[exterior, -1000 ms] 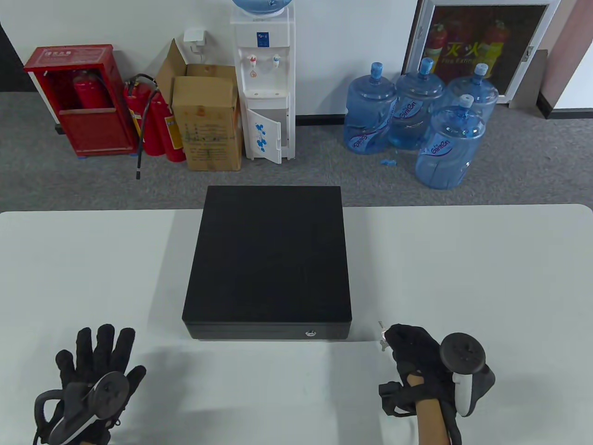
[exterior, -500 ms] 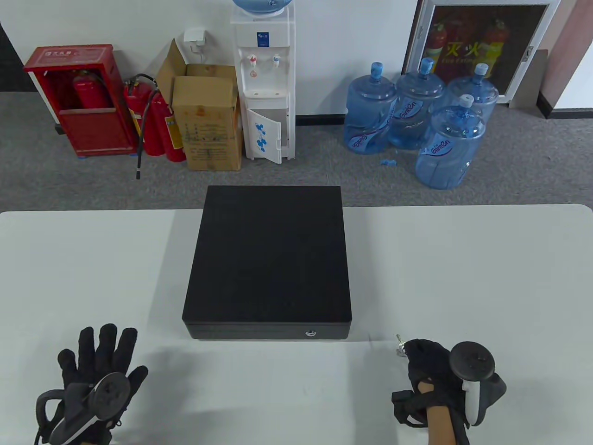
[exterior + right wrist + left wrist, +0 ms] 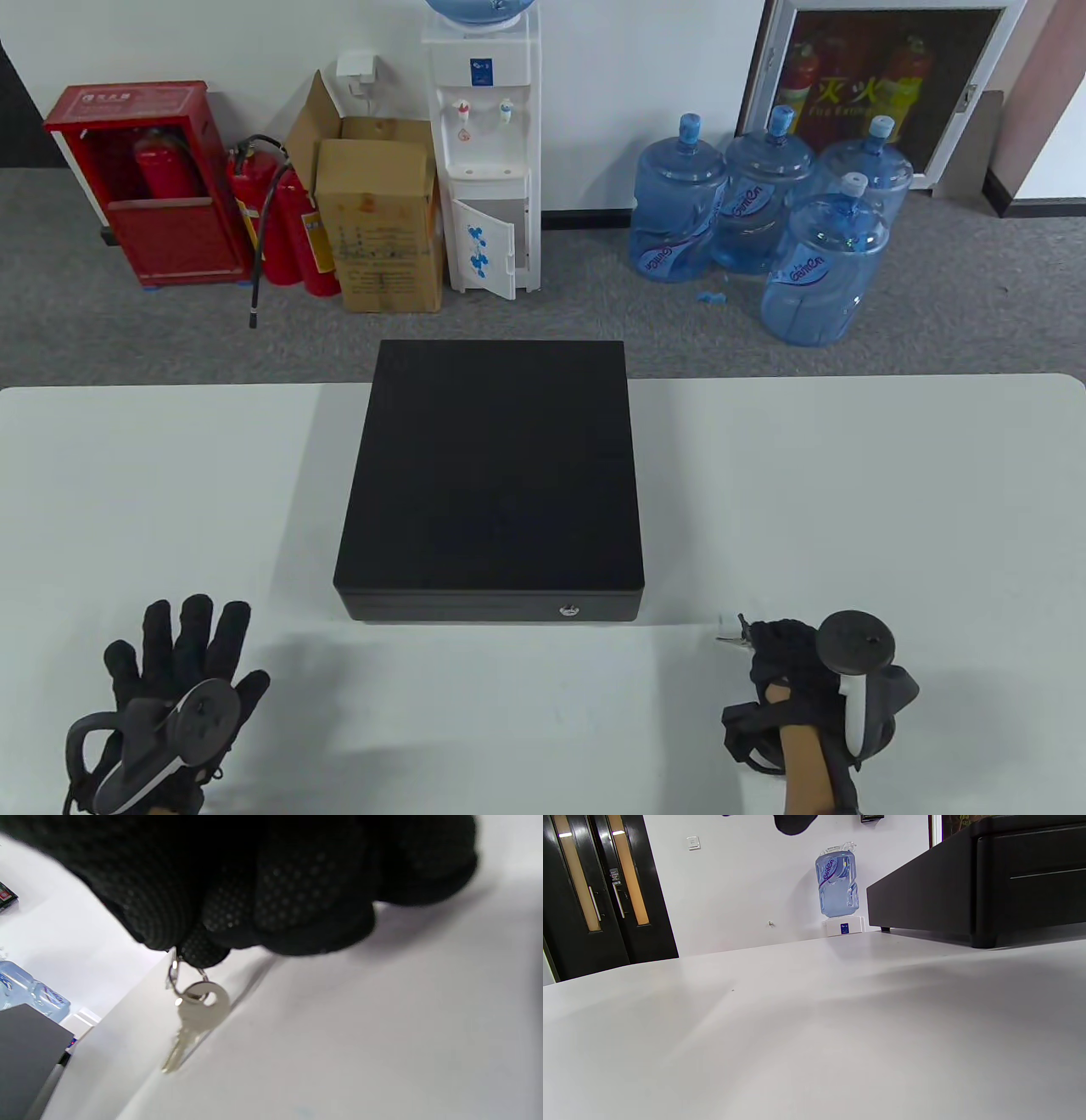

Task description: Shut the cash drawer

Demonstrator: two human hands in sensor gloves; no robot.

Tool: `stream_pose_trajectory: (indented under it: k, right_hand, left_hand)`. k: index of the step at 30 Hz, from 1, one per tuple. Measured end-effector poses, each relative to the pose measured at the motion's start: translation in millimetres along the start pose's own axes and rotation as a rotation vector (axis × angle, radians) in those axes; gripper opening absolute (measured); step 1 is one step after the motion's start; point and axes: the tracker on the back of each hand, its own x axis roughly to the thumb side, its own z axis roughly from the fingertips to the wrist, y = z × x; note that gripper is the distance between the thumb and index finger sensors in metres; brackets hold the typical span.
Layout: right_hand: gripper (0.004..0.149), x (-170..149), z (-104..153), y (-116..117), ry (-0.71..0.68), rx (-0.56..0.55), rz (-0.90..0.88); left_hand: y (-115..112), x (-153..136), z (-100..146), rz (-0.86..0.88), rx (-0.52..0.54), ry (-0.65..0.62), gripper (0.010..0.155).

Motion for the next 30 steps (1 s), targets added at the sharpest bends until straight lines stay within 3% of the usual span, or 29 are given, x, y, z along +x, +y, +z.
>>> stream_pose_trajectory:
  k: [15, 30]
  right_hand:
    - [0.041, 1.9, -1.8, 5.1, 0.030, -0.043, 0.102]
    - [0.040, 1.5, -2.1, 2.8, 0.042, -0.055, 0.080]
  left_hand:
    - [0.9, 0.2, -0.3, -0.003, -0.005, -0.001, 0.077]
    - [1.9, -0.3, 0.3, 0.005, 0.000, -0.003, 0.077]
